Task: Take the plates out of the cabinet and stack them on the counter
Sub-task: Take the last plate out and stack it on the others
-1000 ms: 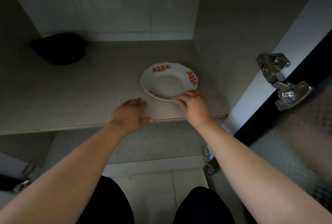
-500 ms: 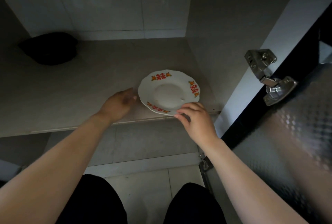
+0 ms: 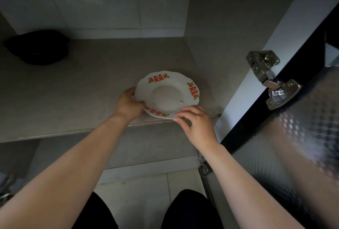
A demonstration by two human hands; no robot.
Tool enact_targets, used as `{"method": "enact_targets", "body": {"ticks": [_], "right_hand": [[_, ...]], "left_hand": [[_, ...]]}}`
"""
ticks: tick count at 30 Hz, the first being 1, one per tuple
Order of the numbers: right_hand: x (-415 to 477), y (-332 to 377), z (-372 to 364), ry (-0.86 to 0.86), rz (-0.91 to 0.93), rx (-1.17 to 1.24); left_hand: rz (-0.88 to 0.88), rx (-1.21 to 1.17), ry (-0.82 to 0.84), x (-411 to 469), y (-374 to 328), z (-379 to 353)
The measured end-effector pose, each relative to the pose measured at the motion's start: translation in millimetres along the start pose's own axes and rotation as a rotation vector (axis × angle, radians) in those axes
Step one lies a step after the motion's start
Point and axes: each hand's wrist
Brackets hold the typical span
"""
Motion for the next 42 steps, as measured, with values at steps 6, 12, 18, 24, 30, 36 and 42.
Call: {"method": "enact_targets", "body": {"ticks": [6, 12, 18, 24, 30, 36, 42], "right_hand": [[-6, 5, 8, 0.056, 0.010, -0.017], [-8, 12, 16, 0.006, -0.122, 0.121], [9, 22, 21, -0.043, -0.298, 0.179], [29, 27, 7, 0.001, -0.434, 0.143], [31, 25, 1, 0.026, -0.548, 0.115], [18, 32, 8, 0.064, -0.576, 0.205], [5, 29, 4, 0.033, -0.642, 0.369]], "left_hand": [[0.014, 0.004, -0.008, -11, -6, 2], [0.016, 0.013, 0.027, -20, -6, 14], [0.048, -0.023, 0.085, -27, 0, 28], [0.022, -0.011, 0.121, -34, 5, 38], [0.048, -0.035, 0.107, -33, 0, 38], [0.147, -0.148, 0.099, -28, 5, 40], [0.164, -0.158, 0.111, -26, 5, 42]]}}
Point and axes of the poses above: each hand's wrist, its own x-axis towards the middle knuckle, its own z-axis out of the back of the hand, y = z × x, and after that the axes turned 15 degrees about -z, right-handed
